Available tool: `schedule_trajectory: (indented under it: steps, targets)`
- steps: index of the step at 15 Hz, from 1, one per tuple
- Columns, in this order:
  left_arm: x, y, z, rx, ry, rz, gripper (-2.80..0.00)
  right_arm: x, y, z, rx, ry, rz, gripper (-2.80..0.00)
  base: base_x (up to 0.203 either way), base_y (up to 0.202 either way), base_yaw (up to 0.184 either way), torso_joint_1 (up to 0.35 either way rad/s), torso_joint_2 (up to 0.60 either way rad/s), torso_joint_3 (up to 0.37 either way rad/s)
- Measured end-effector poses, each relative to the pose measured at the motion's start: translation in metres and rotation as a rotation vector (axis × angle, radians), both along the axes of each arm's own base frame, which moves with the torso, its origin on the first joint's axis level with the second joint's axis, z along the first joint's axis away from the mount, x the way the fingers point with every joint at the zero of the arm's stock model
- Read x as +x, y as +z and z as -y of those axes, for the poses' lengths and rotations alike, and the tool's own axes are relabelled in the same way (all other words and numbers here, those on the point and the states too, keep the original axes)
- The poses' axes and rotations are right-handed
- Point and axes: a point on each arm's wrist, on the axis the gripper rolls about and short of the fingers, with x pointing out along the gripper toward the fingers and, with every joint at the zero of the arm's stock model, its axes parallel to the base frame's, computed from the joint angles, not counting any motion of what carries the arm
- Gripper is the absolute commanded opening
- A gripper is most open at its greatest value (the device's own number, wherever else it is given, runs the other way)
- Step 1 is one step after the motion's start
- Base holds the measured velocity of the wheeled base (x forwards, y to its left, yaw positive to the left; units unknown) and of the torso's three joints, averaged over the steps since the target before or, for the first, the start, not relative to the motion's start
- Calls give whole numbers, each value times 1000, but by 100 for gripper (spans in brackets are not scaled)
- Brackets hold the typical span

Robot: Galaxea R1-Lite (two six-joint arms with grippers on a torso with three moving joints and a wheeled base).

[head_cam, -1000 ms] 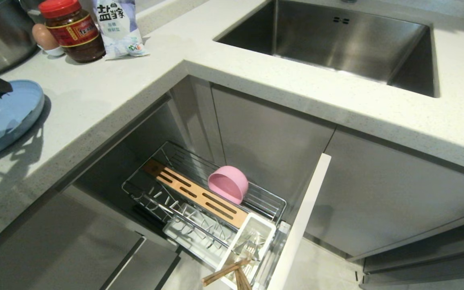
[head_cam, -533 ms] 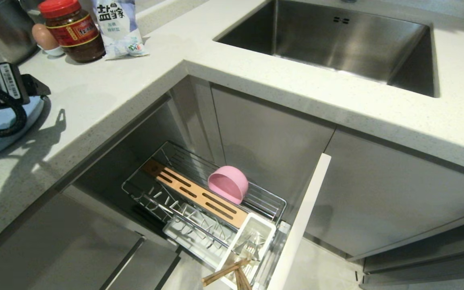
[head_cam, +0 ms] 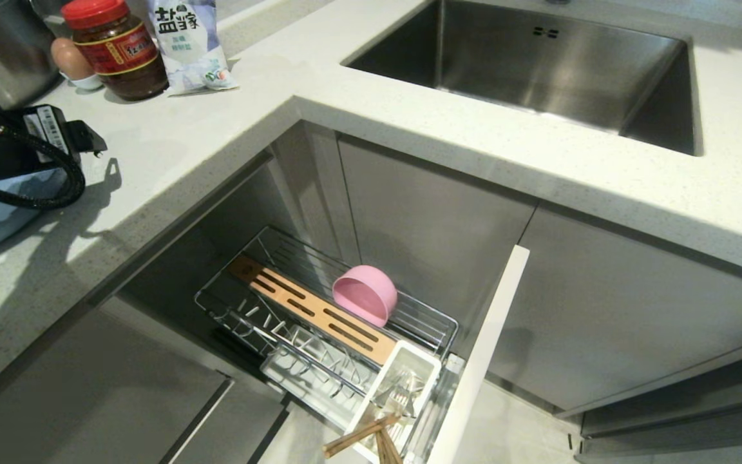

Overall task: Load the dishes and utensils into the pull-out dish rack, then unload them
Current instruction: Pick up the plate and place it in the cupboard

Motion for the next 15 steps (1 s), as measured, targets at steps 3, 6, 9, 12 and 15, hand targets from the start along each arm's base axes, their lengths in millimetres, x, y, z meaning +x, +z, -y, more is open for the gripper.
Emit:
schedule_trajectory:
  steps: [3,6,9,12,15]
  targets:
    - [8,-5,-1,-11,-22,-16,0,0,0,0,0,0,0,-280,0,0,0,0,0,0]
    - [14,-8,-1,-18,-34,-27,0,0,0,0,0,0,0,-280,0,0,0,0,0,0]
    - [16,-9,-1,-21,-33,-29,0,0,0,0,0,1,0,-280,0,0,0,0,0,0]
    - [18,-10,-1,-32,-29,-27,-280,0,0,0,0,0,0,-280,0,0,0,0,0,0]
    - [19,-11,-1,-32,-30,-32,-280,0,0,0,0,0,0,-280,0,0,0,0,0,0]
